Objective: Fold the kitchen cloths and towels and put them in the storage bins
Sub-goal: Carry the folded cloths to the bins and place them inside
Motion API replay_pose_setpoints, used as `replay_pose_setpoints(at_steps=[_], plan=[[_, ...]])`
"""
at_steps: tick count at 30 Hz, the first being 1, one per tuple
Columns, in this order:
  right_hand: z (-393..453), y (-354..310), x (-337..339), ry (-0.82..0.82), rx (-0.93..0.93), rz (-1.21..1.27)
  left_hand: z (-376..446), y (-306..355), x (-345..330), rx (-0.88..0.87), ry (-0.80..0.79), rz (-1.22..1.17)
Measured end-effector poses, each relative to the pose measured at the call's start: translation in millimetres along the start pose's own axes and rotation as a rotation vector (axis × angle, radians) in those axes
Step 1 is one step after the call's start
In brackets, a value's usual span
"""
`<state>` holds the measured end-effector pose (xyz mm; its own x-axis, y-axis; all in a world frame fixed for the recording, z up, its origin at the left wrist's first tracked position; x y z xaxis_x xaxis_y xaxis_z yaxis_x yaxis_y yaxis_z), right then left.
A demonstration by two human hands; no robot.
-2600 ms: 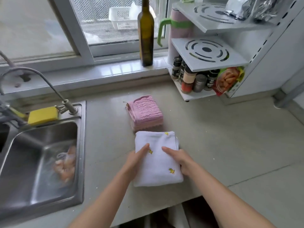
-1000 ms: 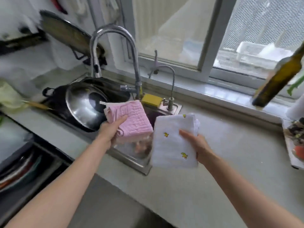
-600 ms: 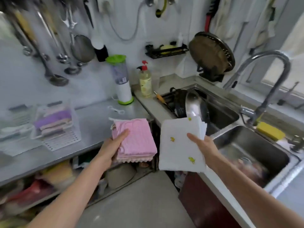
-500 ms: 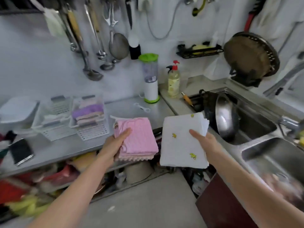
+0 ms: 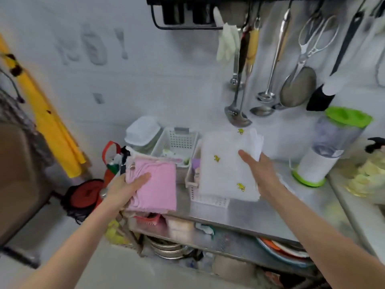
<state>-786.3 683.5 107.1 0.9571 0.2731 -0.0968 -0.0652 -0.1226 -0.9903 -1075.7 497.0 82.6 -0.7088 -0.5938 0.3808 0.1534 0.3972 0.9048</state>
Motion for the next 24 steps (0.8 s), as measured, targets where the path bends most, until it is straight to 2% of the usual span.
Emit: replay_pose_setpoints(at_steps=[6, 10, 14, 18, 24], plan=[[100.0, -25.7, -94.2, -0.143, 0.076, -0.079, 68.6, 20.5, 32.7, -0.014, 0.199, -0.141], [153.5, -23.2, -145.0, -0.201, 0.092, -0.132, 126.3, 31.0, 45.9, -0.002, 0.24, -0.243], [189.0, -13.1, -186.2, -0.183, 0.08, -0.13, 190.0, 38.7, 58.8, 0.019, 0.198, -0.196], [201.8, -4.9, -223.5, -0.145, 0.05, -0.146, 241.4, 55.1, 72.0, 0.003, 0.084, -0.145], [219.4, 19.1, -249.4, -0.062, 0.041, -0.148, 284.6, 76.6, 71.0, -0.038, -0.006, -0.163]])
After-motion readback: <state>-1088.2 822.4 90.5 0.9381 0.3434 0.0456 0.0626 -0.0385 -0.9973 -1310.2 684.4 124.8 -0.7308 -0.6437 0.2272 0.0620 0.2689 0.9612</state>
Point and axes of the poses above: each hand's wrist, its own z-axis towards the middle knuckle, its own x-axis out of the back of the hand, y = z × x, the point moved 1 cm from there along z, towards the middle knuckle, and after that the axes turned 1 degree about -x, right-handed, at the moved point
